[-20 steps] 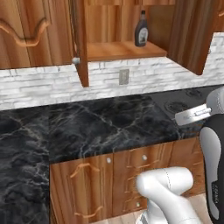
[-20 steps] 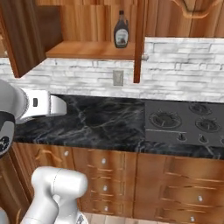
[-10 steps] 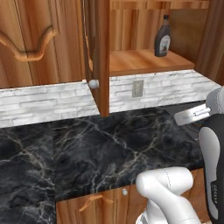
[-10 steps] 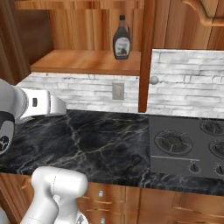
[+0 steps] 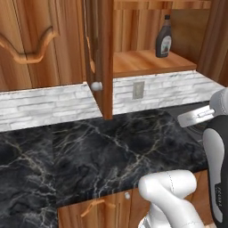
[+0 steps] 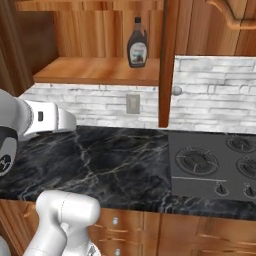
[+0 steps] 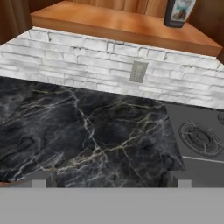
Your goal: Move the condiment bottle and syrup bottle from the cabinet to the dining counter.
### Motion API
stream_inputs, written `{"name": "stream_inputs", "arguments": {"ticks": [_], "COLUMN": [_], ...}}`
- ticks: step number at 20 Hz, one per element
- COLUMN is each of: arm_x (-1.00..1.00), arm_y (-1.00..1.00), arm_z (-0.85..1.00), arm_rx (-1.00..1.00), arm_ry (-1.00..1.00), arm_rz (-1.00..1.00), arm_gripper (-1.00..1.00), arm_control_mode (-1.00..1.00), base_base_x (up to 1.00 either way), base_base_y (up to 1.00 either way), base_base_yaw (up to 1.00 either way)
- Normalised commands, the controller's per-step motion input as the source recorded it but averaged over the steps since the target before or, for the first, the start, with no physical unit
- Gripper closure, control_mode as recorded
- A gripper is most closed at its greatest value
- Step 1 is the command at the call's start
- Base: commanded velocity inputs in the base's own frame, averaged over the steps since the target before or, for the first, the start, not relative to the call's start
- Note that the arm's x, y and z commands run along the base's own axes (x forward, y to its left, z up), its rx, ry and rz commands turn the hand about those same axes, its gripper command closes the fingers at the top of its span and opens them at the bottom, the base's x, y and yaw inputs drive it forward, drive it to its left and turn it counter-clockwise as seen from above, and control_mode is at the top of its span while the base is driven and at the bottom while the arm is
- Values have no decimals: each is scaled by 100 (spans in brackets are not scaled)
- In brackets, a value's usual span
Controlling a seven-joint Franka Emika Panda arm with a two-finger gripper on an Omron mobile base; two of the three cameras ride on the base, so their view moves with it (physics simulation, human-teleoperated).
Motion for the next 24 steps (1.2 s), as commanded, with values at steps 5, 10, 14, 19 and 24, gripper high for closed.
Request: {"name": "stream_inputs", "arguments": {"ticks": [5, 10, 14, 19, 24], "arm_x": [0, 0, 0, 0, 7], "arm_y": [0, 0, 3, 6, 1], "arm_z": [0, 0, 0, 25, 35], "arm_rx": [0, 0, 0, 0, 0], "arm_ry": [0, 0, 1, 1, 4], "arm_rz": [0, 0, 0, -3, -6], "arm_gripper": [-100, -100, -100, -100, -100], "arm_control_mode": [100, 100, -100, -100, -100], "base_base_x": [34, 5, 1, 0, 0], "base_base_y": [41, 0, 1, 0, 0], "base_base_yaw": [-7, 0, 0, 0, 0]}}
